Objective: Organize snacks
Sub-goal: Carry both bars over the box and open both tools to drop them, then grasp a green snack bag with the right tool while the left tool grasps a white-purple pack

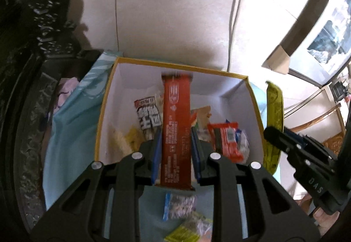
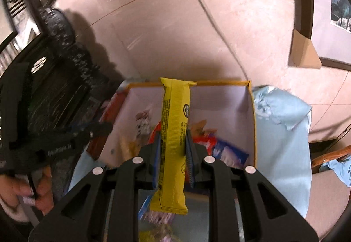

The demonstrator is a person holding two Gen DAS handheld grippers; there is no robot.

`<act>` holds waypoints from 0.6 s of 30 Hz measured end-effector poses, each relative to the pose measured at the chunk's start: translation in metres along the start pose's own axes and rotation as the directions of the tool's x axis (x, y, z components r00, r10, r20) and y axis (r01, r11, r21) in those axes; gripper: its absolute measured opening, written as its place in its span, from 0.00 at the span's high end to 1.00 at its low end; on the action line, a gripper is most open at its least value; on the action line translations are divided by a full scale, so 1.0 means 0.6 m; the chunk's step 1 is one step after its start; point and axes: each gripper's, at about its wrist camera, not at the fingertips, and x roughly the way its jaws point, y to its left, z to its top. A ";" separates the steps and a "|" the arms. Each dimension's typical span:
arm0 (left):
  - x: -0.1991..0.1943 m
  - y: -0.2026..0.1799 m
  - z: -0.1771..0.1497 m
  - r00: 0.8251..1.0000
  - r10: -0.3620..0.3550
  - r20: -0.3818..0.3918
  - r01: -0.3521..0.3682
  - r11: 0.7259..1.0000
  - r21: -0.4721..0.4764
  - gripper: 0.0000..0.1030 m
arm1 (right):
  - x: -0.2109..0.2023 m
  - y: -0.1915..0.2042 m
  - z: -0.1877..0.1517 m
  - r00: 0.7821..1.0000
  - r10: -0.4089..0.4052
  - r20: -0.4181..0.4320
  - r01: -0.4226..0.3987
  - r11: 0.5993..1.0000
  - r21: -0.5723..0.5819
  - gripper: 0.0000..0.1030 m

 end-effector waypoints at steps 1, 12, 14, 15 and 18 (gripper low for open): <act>0.010 0.000 0.007 1.000 0.004 0.001 -0.004 1.000 -0.005 0.75 | 0.012 -0.005 0.009 1.000 -0.007 0.001 0.007 1.000 0.012 0.78; 0.019 0.008 -0.022 0.995 0.096 0.039 -0.095 0.995 -0.022 0.18 | 0.025 -0.029 -0.020 0.998 -0.062 -0.017 0.063 0.997 0.051 0.48; 0.003 0.010 -0.041 0.996 0.086 0.035 -0.085 0.996 -0.026 0.18 | 0.014 -0.030 -0.034 0.998 -0.050 -0.026 0.051 0.997 0.062 0.48; -0.002 0.011 -0.049 0.996 0.085 0.031 -0.085 0.996 -0.024 0.18 | 0.006 -0.029 -0.043 0.999 -0.045 -0.027 0.047 0.997 0.064 0.48; -0.025 0.011 -0.082 0.995 0.091 0.034 -0.091 0.996 -0.011 0.18 | -0.018 -0.021 -0.072 0.999 -0.036 -0.023 0.037 0.998 0.055 0.46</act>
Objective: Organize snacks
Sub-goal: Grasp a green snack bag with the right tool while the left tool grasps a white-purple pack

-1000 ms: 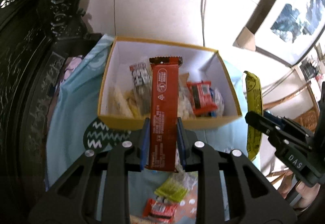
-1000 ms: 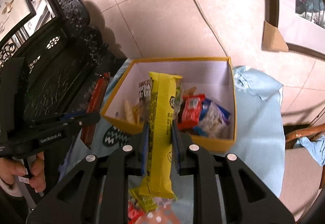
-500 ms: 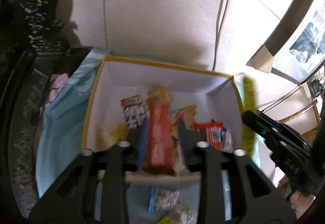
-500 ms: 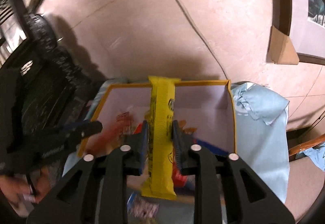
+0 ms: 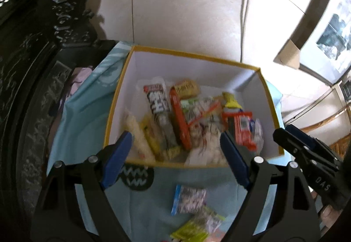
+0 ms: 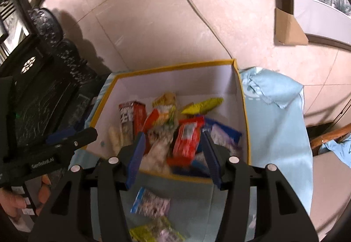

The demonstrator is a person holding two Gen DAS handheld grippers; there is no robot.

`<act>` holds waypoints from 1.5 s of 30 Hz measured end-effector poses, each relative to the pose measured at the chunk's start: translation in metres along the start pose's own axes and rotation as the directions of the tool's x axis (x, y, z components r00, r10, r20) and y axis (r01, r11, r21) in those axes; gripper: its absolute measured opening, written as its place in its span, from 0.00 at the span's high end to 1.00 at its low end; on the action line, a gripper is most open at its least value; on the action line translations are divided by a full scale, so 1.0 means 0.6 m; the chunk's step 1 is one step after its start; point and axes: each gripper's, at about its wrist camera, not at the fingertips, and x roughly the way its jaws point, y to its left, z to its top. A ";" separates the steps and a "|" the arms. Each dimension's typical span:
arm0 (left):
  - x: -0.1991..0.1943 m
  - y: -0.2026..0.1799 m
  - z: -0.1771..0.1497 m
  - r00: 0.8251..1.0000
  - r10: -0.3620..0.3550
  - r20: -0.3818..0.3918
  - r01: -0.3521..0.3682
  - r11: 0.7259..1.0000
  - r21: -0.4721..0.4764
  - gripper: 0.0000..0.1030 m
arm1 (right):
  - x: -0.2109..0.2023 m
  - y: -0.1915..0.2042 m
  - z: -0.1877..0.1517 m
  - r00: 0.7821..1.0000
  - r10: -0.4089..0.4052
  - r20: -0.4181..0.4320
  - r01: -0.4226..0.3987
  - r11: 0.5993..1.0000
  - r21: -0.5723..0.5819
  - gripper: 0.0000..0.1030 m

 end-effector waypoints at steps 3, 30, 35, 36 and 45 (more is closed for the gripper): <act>-0.016 0.006 -0.032 1.000 -0.001 -0.008 0.001 1.000 -0.007 0.18 | -0.019 0.005 -0.037 1.000 0.003 -0.012 -0.003 1.000 -0.021 0.46; -0.004 0.101 -0.298 0.968 0.056 -0.246 -0.078 0.993 -0.084 0.17 | 0.122 0.100 -0.318 0.924 -0.009 -0.382 -0.092 0.965 -0.246 0.32; 0.002 0.110 -0.307 0.961 0.065 -0.270 -0.092 0.992 -0.088 0.17 | 0.138 0.132 -0.347 0.937 -0.112 -0.331 -0.031 0.917 -0.397 0.11; 0.002 0.110 -0.307 0.960 0.066 -0.272 -0.092 0.992 -0.086 0.17 | 0.142 0.143 -0.355 0.938 -0.170 -0.302 0.009 0.882 -0.471 0.18; 0.013 0.076 -0.278 0.963 0.071 -0.259 -0.080 0.997 -0.021 0.17 | 0.106 0.079 -0.294 0.947 -0.084 -0.311 -0.011 0.956 -0.292 0.53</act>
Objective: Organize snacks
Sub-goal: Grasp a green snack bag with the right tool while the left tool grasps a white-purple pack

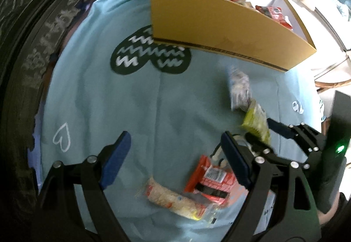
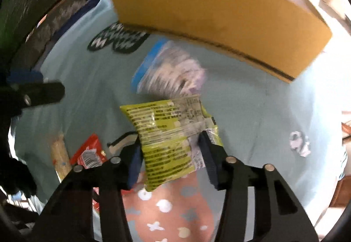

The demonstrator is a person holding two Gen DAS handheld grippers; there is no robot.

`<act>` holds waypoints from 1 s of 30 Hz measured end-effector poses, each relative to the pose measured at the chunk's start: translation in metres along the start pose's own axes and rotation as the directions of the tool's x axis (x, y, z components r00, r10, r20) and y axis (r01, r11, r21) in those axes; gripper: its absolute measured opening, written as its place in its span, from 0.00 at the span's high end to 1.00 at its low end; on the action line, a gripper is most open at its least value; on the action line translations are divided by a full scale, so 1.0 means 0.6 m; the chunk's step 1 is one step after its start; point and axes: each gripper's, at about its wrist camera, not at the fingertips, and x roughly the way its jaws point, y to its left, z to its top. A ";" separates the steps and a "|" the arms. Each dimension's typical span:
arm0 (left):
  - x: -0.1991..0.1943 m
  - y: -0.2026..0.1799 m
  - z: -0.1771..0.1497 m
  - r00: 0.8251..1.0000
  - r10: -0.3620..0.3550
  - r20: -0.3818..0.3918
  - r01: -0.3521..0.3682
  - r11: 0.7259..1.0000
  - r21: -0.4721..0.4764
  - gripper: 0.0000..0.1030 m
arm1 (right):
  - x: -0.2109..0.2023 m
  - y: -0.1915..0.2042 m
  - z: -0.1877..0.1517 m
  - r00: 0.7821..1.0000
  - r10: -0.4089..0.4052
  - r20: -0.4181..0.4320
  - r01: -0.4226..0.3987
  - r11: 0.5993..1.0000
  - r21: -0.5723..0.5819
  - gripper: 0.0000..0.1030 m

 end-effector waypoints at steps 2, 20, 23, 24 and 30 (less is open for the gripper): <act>0.008 -0.020 0.008 1.000 -0.007 -0.003 0.007 0.999 0.034 0.17 | -0.012 -0.020 0.001 1.000 0.027 0.009 -0.027 0.999 0.046 0.54; 0.132 -0.171 0.050 0.998 0.025 -0.063 -0.003 0.945 0.328 0.17 | -0.091 -0.124 -0.036 0.996 0.051 0.071 -0.063 0.983 0.171 0.63; 0.153 -0.180 0.055 0.996 0.023 -0.090 0.011 0.931 0.365 0.24 | -0.090 -0.135 -0.030 0.996 0.057 0.071 -0.069 0.981 0.180 0.63; 0.160 -0.182 0.056 0.994 0.012 -0.105 0.028 0.927 0.373 0.28 | -0.089 -0.138 -0.027 0.996 0.055 0.070 -0.067 0.982 0.179 0.62; 0.176 -0.194 0.063 0.994 -0.008 -0.109 0.054 0.902 0.429 0.33 | -0.063 -0.146 -0.017 1.000 -0.017 0.017 0.014 0.981 0.191 0.59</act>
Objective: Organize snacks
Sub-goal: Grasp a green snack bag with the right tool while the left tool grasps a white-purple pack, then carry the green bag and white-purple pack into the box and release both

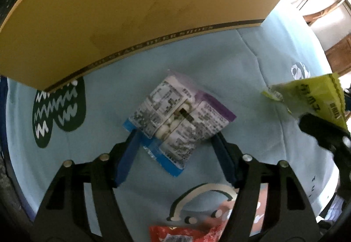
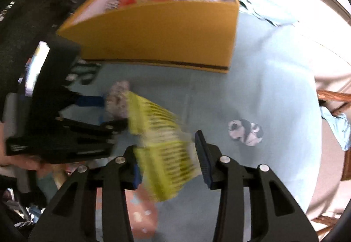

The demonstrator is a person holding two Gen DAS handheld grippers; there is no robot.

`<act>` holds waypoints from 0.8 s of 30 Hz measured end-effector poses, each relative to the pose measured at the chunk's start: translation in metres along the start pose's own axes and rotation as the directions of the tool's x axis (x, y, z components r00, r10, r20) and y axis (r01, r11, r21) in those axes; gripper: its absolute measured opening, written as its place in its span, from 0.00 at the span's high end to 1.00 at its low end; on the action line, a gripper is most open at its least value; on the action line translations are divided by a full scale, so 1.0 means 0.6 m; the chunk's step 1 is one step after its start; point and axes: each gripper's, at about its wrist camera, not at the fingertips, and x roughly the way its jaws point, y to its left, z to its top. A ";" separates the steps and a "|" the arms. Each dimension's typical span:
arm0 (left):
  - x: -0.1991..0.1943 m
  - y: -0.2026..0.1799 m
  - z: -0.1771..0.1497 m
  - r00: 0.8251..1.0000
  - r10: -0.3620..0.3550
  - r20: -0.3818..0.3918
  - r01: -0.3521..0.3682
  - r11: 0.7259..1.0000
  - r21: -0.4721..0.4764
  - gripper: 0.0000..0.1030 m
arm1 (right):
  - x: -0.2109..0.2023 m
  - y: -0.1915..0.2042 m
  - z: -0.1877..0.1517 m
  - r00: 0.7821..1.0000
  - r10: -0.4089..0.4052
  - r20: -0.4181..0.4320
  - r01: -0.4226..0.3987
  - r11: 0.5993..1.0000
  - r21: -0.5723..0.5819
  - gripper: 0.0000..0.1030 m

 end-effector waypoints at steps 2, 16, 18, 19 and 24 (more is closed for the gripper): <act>0.000 -0.001 0.004 1.000 -0.012 0.005 0.012 1.000 0.017 0.35 | 0.012 -0.009 -0.001 1.000 -0.003 -0.016 0.003 1.000 0.031 0.59; -0.004 -0.015 0.022 0.998 -0.034 0.056 0.032 0.999 0.038 0.59 | 0.028 -0.009 0.016 0.999 -0.025 -0.021 0.026 0.999 0.044 0.75; -0.012 -0.010 0.026 0.996 -0.076 0.057 0.074 0.997 0.026 0.71 | 0.025 -0.012 0.016 1.000 -0.024 -0.019 0.025 0.998 0.052 0.76; -0.017 -0.007 0.025 0.994 -0.093 0.062 0.091 0.996 0.024 0.73 | 0.022 -0.014 0.016 1.000 -0.023 -0.019 0.024 0.998 0.057 0.77; -0.037 0.005 0.008 0.991 -0.106 0.075 0.107 0.994 -0.007 0.79 | 0.011 -0.016 0.013 1.000 -0.011 -0.009 0.011 0.998 0.064 0.78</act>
